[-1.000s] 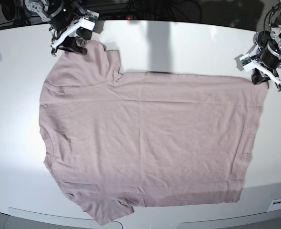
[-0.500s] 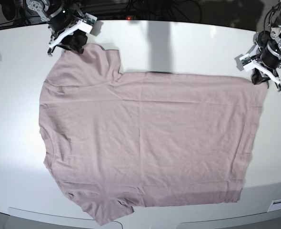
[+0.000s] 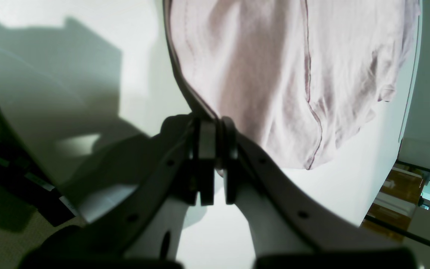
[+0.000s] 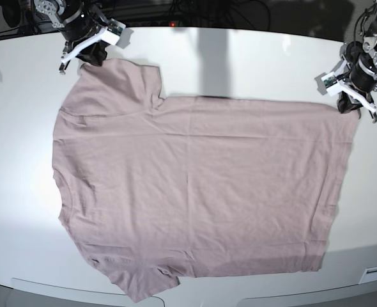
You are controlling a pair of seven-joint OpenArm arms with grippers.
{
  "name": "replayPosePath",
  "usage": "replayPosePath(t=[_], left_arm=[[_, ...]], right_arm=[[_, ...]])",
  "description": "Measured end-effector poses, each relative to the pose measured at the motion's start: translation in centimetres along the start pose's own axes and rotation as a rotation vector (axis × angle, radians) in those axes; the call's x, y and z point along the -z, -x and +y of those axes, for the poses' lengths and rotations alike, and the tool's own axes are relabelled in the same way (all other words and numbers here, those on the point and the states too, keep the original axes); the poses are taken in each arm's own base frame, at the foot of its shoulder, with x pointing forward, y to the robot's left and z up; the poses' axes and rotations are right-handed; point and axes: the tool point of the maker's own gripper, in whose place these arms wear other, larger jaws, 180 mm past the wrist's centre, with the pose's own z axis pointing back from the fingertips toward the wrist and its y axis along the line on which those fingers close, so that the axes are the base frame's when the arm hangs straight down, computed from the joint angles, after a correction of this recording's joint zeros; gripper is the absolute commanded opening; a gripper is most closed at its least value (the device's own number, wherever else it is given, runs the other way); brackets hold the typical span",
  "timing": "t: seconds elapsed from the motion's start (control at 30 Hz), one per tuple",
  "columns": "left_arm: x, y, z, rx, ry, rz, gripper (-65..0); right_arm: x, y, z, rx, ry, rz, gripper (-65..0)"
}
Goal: Fold the T-shirt properly
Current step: 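Close the right gripper on the shoulder edge by the other sleeve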
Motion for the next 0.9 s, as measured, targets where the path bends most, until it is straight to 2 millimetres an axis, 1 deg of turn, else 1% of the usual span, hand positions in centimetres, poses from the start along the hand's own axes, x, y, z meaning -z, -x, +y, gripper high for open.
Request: replayPosePath(t=[0.03,0.73,0.9], left_arm=[[0.00,0.00,0.00,0.000,0.000,0.000,-65.0],[-0.01,0.00,-0.06,-0.003,0.001,0.000,-65.0],[-0.18,0.20,-0.23,-0.106,0.002,-0.001,-65.0]], right_arm=[[-0.01,0.03,-0.01,0.001,0.003,0.001,-65.0],[-0.01,0.06,-0.19,0.006,0.014,0.002,-65.0],[-0.02,0.15,-0.21,0.006,0.015,0.007,-65.0]])
